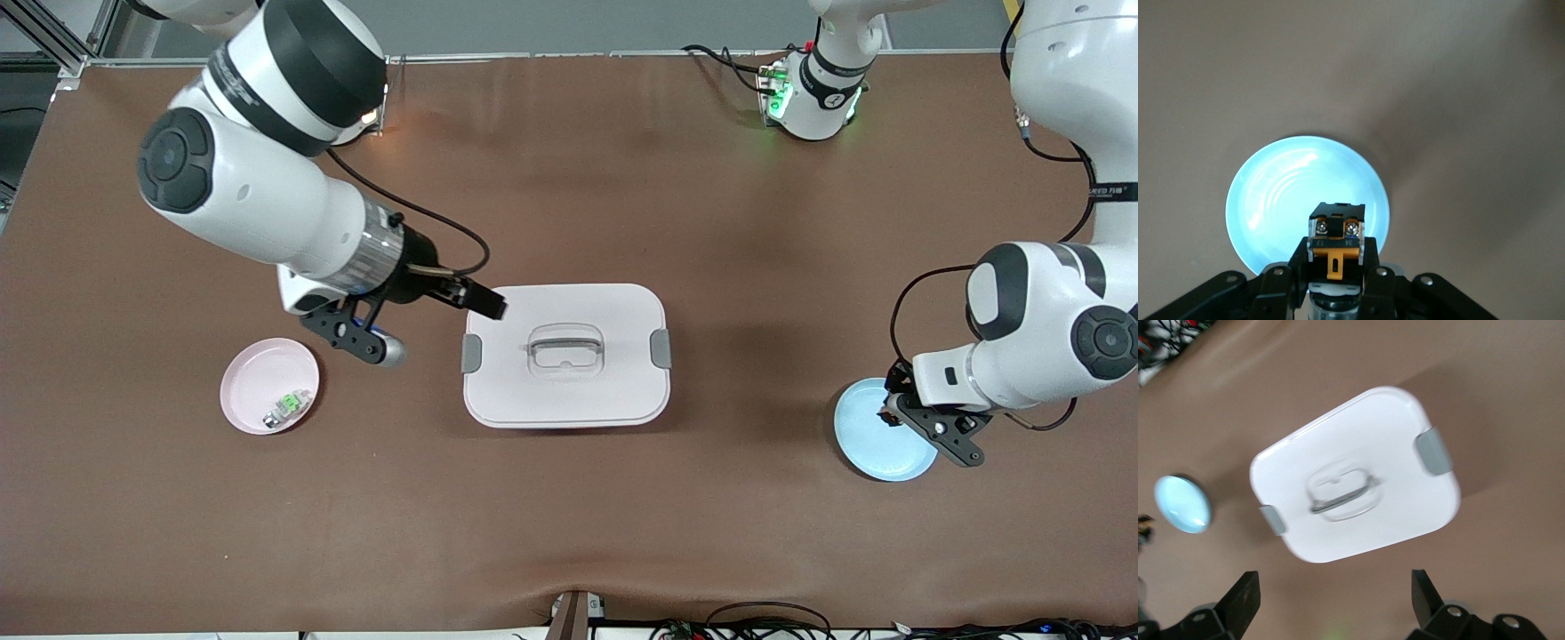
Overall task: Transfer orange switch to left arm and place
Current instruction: 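Lower the switch onto the blue plate while the right gripper withdraws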
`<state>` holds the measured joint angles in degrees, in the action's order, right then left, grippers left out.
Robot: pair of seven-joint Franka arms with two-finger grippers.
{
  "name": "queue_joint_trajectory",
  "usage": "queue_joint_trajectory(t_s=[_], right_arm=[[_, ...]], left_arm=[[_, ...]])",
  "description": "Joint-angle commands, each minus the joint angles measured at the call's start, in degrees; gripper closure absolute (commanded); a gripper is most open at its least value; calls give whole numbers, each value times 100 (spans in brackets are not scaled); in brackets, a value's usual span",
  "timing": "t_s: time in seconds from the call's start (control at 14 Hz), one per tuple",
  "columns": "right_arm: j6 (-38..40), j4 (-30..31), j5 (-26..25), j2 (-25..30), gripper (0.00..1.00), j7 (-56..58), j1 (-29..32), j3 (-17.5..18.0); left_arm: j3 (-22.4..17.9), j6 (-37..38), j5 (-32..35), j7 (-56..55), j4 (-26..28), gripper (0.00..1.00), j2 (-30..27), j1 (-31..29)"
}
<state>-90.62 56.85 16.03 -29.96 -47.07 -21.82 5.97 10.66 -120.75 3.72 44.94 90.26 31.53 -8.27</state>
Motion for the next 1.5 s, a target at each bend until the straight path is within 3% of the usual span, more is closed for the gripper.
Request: queue_joint_trajectory(t_s=[0.0,0.5,0.72,1.22,1.29,1.36,1.43], right_arm=[[368,89,-661,244,0,1310,98,71],[756,89,-2208,561,0,4888,424,71],[756,89,-2262,710,0,5445,897,89],[826,89,-2210,825,0,5384,1741,36],[826,89,-2183,825,0,5402,1899,45],[826,89,-2174,834,0,5402,2022,45],[844,89,-2174,834,0,5410,2119,45]], left_arm=[[33,-308,103,742,44,100,230,-157],[33,-1117,103,3405,45,100,819,-342],[33,-1389,86,4469,45,100,1012,-394],[42,-1399,15,4964,80,100,1188,-500],[42,-1399,6,4955,89,82,1189,-500],[42,-1399,15,4955,71,34,1180,-483],[59,-1399,-11,4876,71,0,1171,-491]])
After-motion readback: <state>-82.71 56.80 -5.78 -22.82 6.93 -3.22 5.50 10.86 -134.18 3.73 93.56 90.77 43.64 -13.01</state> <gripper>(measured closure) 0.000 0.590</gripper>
